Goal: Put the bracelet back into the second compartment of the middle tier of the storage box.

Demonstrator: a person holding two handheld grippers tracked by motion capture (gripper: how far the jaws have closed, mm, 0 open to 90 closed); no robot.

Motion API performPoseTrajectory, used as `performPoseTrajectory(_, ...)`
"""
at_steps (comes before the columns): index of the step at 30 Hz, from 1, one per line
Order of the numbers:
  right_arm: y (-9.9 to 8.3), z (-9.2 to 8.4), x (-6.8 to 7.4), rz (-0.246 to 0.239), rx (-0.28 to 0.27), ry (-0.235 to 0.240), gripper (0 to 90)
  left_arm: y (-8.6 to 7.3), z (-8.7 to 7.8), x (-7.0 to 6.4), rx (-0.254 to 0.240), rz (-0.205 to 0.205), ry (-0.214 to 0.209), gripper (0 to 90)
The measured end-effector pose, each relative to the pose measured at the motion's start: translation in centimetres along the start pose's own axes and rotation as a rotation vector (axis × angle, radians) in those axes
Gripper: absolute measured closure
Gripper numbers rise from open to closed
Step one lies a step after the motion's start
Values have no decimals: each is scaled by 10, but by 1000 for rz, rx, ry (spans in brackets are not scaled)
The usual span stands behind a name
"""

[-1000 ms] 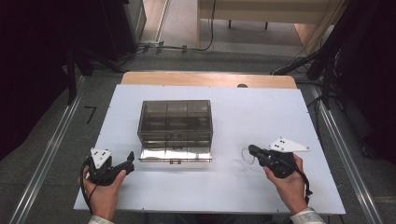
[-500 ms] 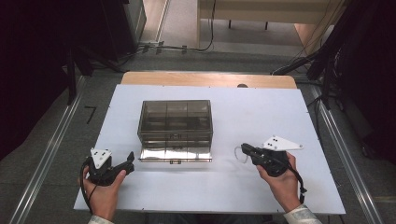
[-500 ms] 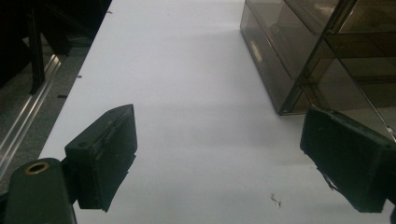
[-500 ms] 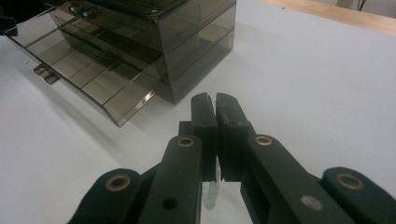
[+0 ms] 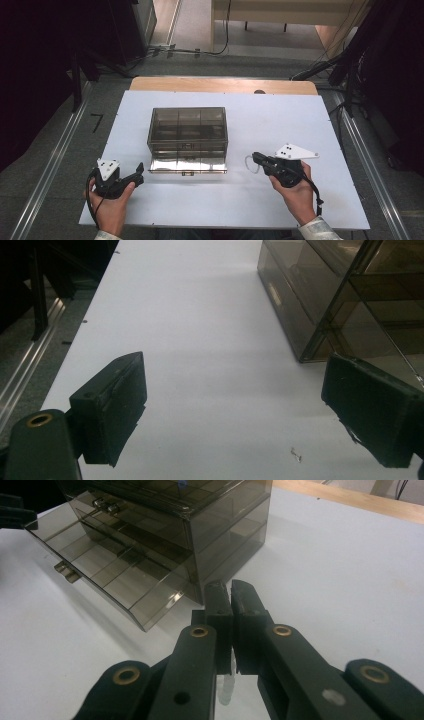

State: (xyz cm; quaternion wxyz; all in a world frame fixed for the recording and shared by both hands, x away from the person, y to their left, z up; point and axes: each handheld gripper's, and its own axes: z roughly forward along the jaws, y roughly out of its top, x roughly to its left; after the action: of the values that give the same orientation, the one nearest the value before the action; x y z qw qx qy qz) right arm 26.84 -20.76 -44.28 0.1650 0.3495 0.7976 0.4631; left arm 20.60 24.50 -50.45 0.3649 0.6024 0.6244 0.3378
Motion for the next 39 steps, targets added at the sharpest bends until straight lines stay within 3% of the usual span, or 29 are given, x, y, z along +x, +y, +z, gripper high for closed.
performPoseTrajectory(39,37,21,36,-29,-67,93,851,0,1,0,1,3,-5,118)
